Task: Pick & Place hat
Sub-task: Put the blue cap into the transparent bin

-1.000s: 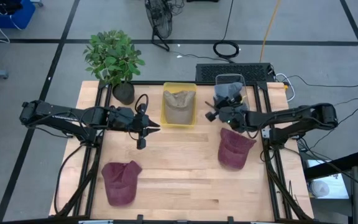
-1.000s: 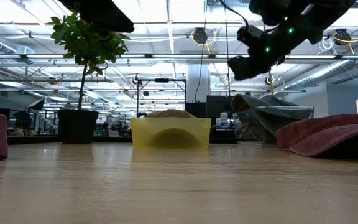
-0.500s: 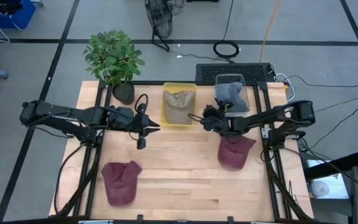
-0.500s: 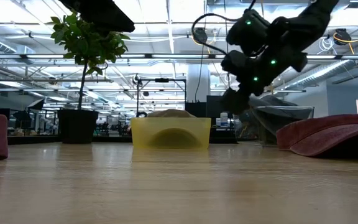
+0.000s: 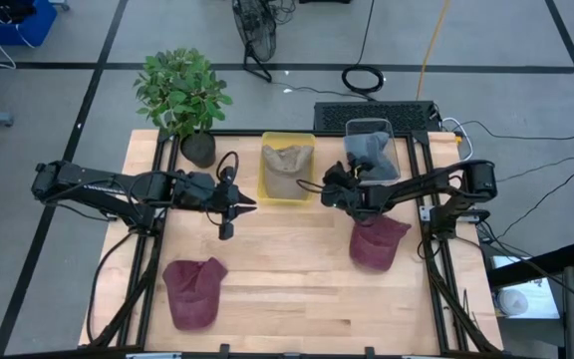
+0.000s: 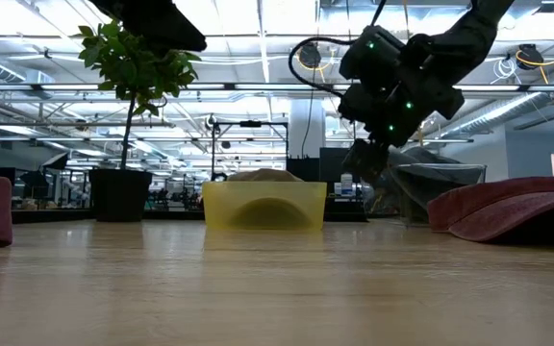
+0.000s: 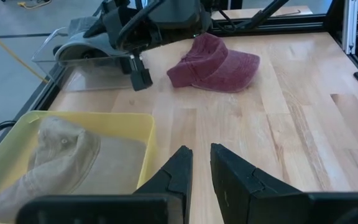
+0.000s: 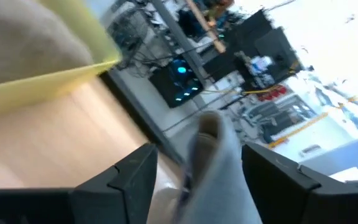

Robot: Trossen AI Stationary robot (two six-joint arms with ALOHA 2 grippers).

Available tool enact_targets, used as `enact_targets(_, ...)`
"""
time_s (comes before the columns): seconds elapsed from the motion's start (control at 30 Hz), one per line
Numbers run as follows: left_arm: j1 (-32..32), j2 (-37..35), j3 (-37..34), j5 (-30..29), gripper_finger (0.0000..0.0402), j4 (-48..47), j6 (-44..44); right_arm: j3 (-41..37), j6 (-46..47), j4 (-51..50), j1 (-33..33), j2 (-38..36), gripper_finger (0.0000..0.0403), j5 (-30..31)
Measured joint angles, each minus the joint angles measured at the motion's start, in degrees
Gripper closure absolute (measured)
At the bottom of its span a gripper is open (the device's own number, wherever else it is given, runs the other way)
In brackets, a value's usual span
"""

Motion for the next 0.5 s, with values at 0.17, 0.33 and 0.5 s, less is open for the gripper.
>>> enact_targets(0.17, 0.00, 0.00, 0.00, 0.02, 0.0337, -0.01, -0.04, -0.01, -1.23, -0.12, 0.11, -2.01, 0.0212, 2.30)
enact_targets(0.33, 0.00, 0.00, 0.00, 0.02, 0.0337, 0.01, -0.71, 0.01, -1.24, -0.04, 0.22, -5.27, 0.0237, 2.14)
enact_targets(0.5, 0.00, 0.00, 0.00, 0.02, 0.0337, -0.55, -0.83, 0.01, -1.24, -0.96, 0.50, -8.33, 0.0267, 2.04)
